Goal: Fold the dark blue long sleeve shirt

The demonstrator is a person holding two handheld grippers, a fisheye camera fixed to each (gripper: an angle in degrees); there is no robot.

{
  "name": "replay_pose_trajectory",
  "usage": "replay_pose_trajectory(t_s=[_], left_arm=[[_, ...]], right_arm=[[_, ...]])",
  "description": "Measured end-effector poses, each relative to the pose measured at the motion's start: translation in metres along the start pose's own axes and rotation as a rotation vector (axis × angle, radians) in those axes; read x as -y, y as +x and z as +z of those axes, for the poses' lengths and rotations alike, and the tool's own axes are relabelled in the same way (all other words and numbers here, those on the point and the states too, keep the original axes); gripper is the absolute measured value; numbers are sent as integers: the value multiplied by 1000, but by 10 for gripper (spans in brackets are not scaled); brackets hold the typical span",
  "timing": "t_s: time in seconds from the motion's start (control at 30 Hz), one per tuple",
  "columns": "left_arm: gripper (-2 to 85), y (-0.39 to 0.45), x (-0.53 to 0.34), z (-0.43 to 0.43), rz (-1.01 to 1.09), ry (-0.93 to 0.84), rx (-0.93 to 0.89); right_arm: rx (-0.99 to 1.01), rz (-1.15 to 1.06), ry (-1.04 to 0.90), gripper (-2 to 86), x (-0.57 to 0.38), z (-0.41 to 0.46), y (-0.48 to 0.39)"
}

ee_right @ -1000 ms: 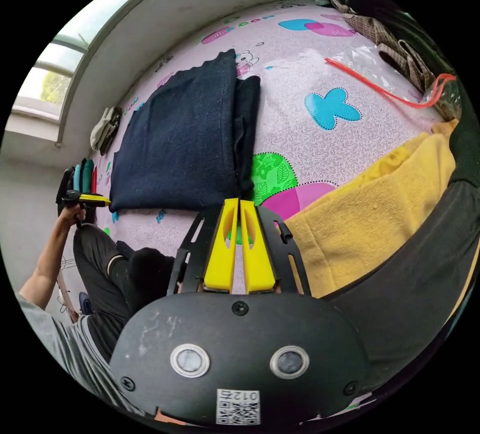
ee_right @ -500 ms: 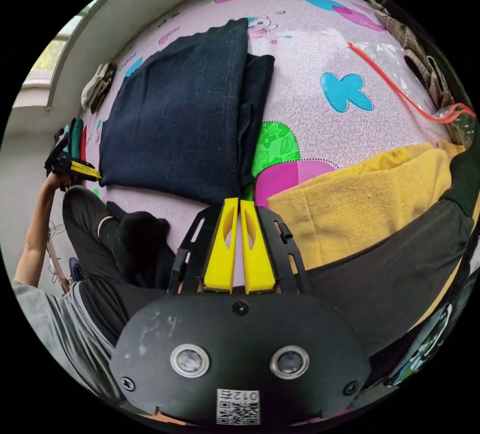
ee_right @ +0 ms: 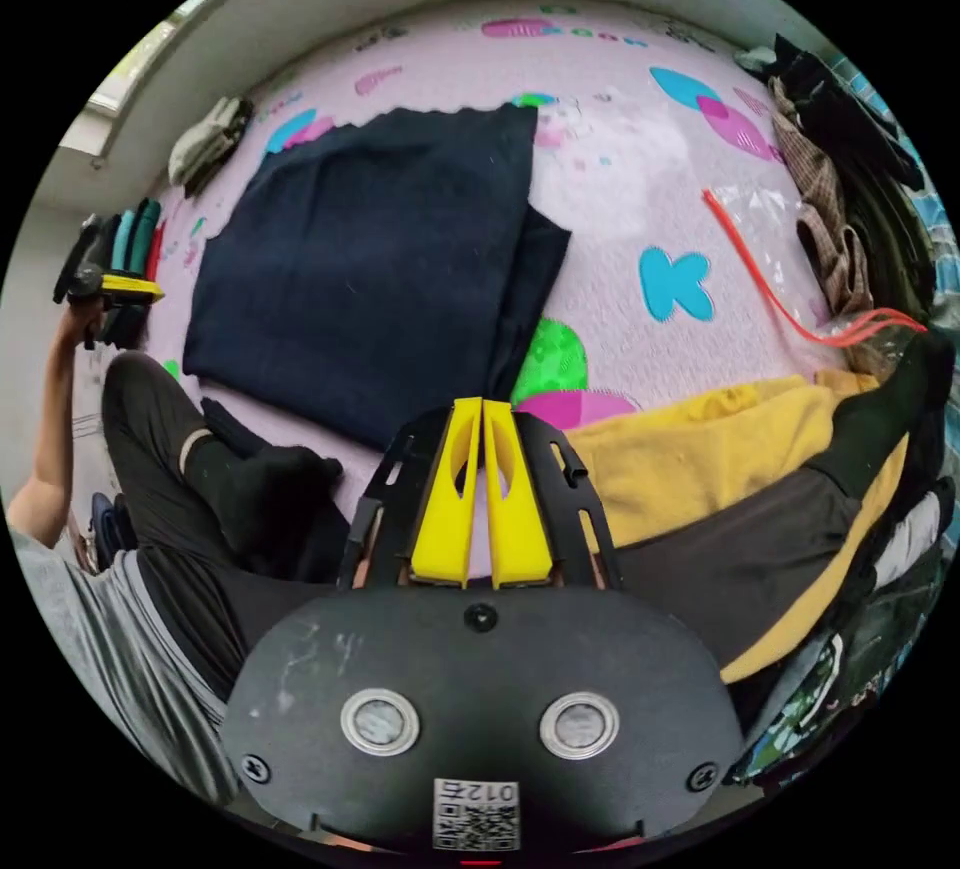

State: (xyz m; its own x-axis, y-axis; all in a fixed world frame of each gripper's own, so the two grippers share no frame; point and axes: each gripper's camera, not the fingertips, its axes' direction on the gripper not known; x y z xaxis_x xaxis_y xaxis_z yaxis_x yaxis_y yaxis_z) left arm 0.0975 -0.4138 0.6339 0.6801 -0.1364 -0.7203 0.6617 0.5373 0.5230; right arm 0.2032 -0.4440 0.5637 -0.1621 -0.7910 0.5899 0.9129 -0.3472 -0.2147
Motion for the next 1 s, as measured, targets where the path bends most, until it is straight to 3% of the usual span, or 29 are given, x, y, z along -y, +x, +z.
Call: replay_pose_trajectory(t_s=[0.13, 0.23, 0.47, 0.57, 0.83, 0.93, 1.0], left_arm=[[9, 13, 17, -28, 45, 386, -172], [9, 24, 41, -20, 65, 518, -212], [7, -11, 63, 13, -21, 580, -193], [7, -45, 52, 30, -70, 609, -258], [7, -151, 44, 54, -98, 532, -722], [8, -169, 31, 39, -44, 544, -756], [9, -176, 27, 36, -32, 530, -701]], right_arm=[[88, -28, 129, -8, 48, 0, -34], [102, -72, 189, -9, 92, 9, -73], [123, -147, 188, -9, 185, 41, -135], [69, -154, 136, -9, 206, 59, -141], [68, -151, 43, -6, 214, 37, -150], [66, -193, 181, 3, 223, -1, -171], [75, -212, 170, 24, 247, -2, -184]])
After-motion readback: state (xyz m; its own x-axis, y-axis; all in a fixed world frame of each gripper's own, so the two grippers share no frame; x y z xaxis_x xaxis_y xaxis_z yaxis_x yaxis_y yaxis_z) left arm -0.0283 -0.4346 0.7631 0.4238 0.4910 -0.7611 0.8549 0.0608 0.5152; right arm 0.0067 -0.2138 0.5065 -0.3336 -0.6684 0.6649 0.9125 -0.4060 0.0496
